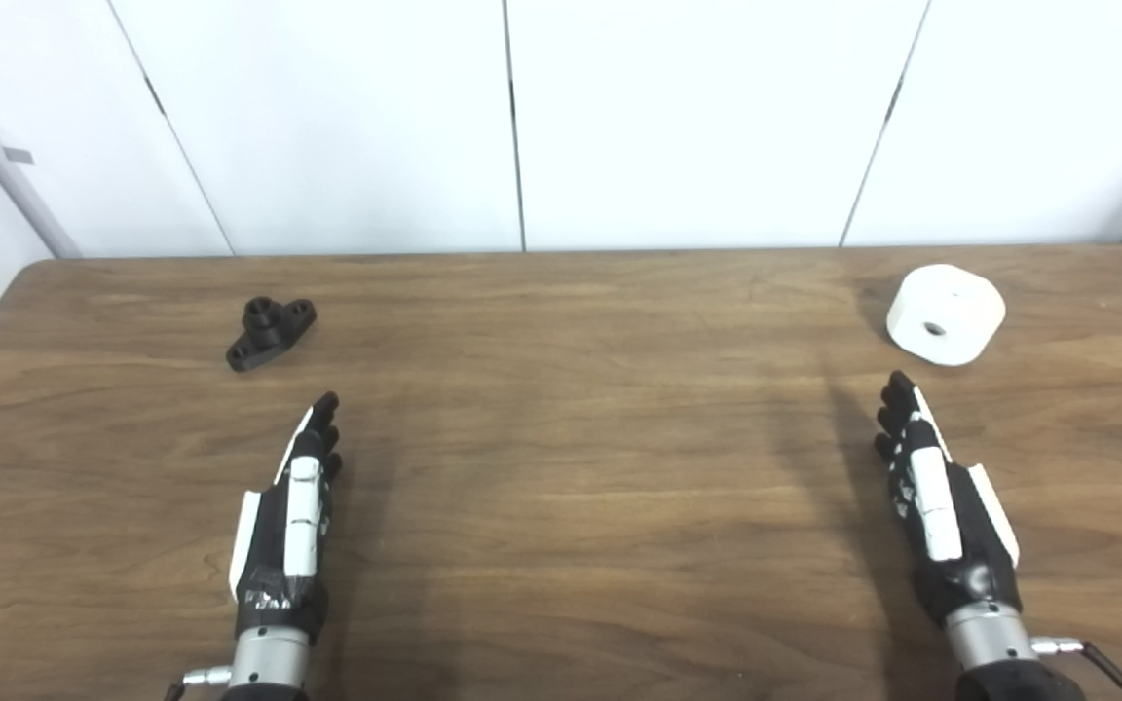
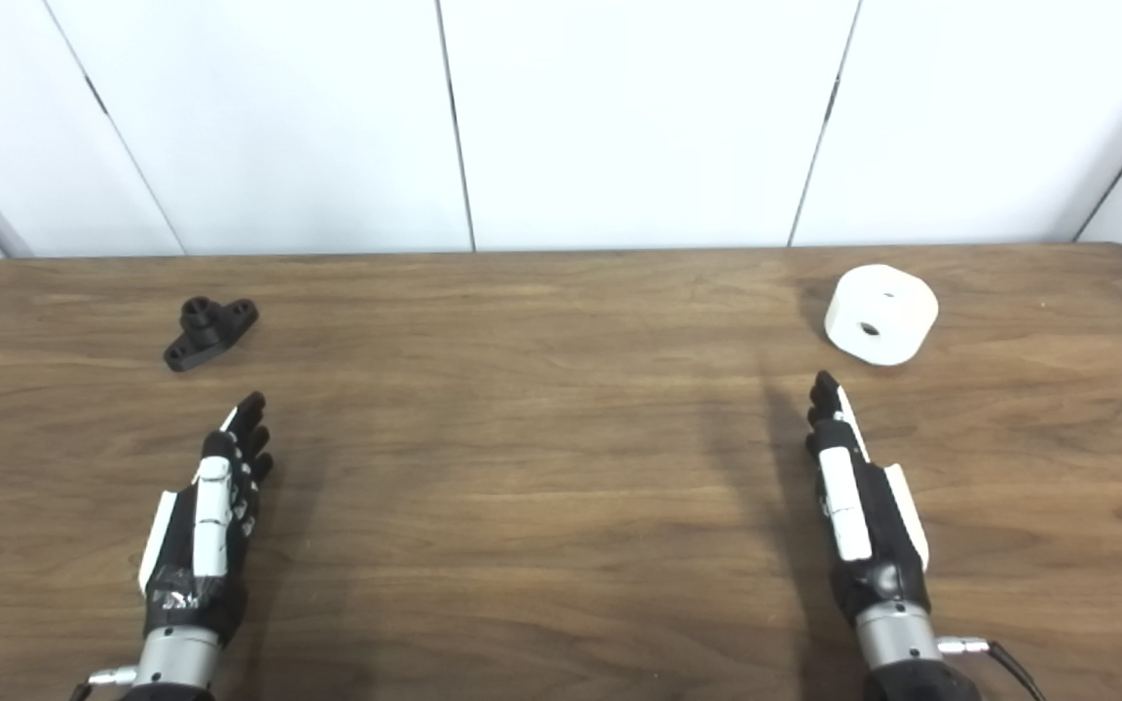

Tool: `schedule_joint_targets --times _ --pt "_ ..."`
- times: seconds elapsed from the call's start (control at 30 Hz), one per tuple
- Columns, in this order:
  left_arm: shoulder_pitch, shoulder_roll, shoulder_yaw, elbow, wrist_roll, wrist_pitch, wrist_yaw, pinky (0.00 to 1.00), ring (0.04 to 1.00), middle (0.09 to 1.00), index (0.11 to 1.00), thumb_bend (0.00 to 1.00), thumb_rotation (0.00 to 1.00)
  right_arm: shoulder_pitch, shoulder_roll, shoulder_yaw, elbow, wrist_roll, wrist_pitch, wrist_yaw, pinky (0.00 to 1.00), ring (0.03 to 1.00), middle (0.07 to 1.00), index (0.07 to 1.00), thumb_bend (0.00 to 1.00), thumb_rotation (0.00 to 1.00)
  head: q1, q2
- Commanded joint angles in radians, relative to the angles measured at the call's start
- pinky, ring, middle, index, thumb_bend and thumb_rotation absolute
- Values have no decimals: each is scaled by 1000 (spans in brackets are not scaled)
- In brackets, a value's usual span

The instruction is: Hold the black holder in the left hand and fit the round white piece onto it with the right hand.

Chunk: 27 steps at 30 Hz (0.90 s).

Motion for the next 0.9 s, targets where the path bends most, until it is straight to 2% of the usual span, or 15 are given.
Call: schedule_joint_targets --times 0.0,0.27,0.37,0.4,0.57,0.73,0.87 --pt "0 7 2 -25 -7 -10 -5 1000 1000 1000 962 572 997 -14 -4 1 -28 -5 -36 -4 1000 1000 1000 1000 613 1000 2 -1" --pt "0 10 3 -19 0 -29 -6 1000 1000 1000 960 562 1000 -14 -5 4 -30 -3 -40 -3 1000 1000 1000 1000 607 1000 -1 1" --pt "1 8 0 -23 2 -20 -5 1000 1000 1000 963 580 1000 -14 -4 2 -34 -1 -30 -4 1000 1000 1000 1000 604 1000 13 -4" --pt "2 6 -1 -25 4 -19 -4 1000 1000 1000 963 578 1000 -13 -4 0 -35 -1 -27 -5 1000 1000 1000 1000 605 1000 38 -7" --pt "13 -6 -18 -23 12 -33 -5 1000 1000 1000 956 516 1000 -7 -20 -10 -20 17 -43 6 1000 1000 1000 1000 611 1000 115 -44" --pt "23 -21 -45 10 60 -78 13 1000 1000 992 943 513 1000 1 -39 -22 16 45 -76 26 1000 1000 1000 1000 598 1000 209 -121" --pt "26 -23 -64 38 85 -114 17 1000 1000 997 952 459 1000 3 -50 -25 44 57 -106 34 1000 1000 1000 1000 595 1000 242 -155"
